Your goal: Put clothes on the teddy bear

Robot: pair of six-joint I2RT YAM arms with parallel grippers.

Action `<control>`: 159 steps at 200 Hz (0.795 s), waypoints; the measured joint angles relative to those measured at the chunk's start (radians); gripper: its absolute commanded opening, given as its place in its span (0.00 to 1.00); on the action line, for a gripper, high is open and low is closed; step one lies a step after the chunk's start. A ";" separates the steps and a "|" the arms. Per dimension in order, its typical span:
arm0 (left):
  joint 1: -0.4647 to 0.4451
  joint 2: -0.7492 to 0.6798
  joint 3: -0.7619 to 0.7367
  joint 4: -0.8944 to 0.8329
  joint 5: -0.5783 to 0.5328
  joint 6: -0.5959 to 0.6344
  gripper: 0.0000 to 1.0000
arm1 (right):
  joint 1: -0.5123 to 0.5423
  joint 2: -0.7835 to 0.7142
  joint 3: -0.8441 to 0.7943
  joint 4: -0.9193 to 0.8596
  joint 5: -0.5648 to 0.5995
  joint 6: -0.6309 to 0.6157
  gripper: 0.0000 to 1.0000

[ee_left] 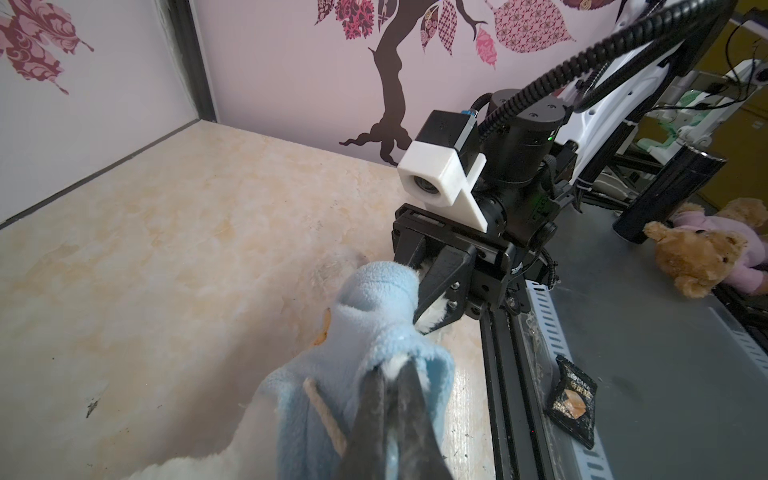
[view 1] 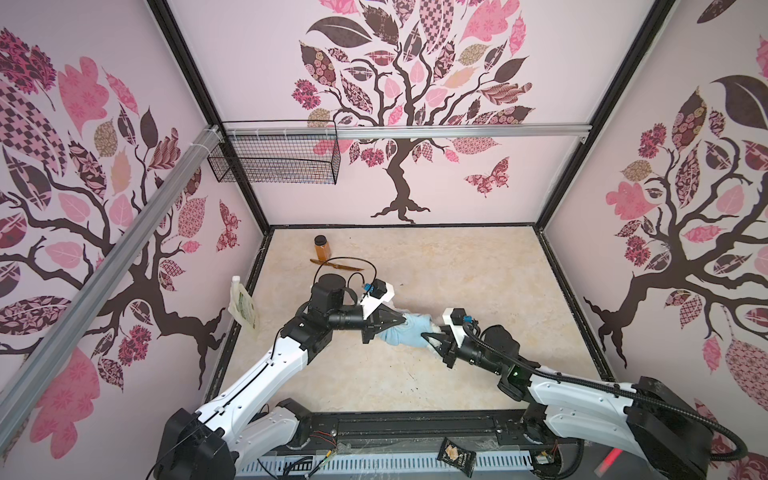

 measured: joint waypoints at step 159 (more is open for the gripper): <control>0.003 -0.071 -0.056 -0.137 -0.082 0.164 0.00 | -0.119 0.076 0.072 -0.120 -0.244 0.039 0.00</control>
